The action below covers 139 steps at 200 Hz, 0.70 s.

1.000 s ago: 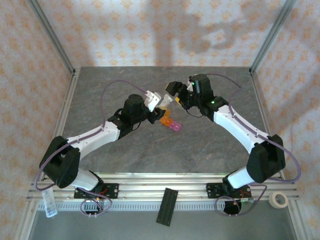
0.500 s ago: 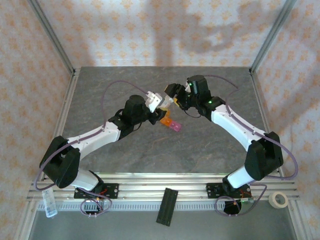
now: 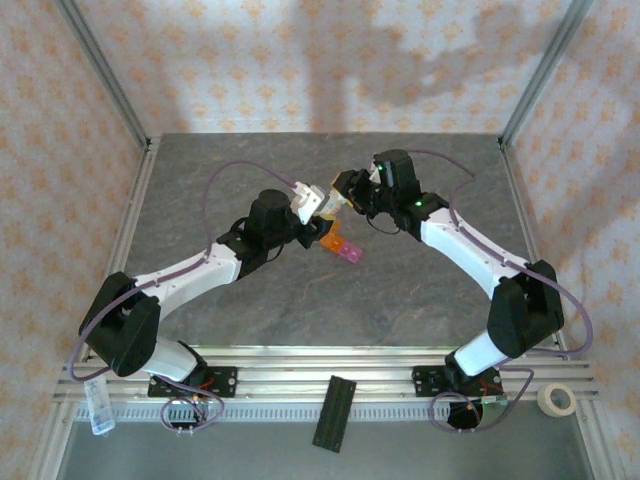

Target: Sort the pills into containers

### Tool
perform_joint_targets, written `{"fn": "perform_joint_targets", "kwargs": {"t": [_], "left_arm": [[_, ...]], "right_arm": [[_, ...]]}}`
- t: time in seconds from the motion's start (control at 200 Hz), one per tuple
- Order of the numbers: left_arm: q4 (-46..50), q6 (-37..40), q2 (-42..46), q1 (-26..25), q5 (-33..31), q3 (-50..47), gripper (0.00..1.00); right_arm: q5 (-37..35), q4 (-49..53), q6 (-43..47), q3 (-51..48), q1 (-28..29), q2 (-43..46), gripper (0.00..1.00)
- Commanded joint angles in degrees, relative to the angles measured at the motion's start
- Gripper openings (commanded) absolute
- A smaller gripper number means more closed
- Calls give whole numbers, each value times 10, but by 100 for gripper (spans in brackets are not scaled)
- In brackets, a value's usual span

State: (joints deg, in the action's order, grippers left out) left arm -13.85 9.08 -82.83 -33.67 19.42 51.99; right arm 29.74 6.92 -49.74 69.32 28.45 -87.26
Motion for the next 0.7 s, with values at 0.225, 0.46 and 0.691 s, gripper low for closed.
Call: {"fn": "perform_joint_targets", "kwargs": {"t": [0.225, 0.46, 0.691], "left_arm": [[-27, -3, 6, -4, -1, 28, 0], [-23, -3, 4, -4, 0, 29, 0], [-23, -4, 2, -5, 1, 29, 0]], "right_arm": [[12, -13, 10, -11, 5, 17, 47], [15, -13, 14, -20, 6, 28, 57], [10, -11, 17, -26, 6, 35, 46]]}}
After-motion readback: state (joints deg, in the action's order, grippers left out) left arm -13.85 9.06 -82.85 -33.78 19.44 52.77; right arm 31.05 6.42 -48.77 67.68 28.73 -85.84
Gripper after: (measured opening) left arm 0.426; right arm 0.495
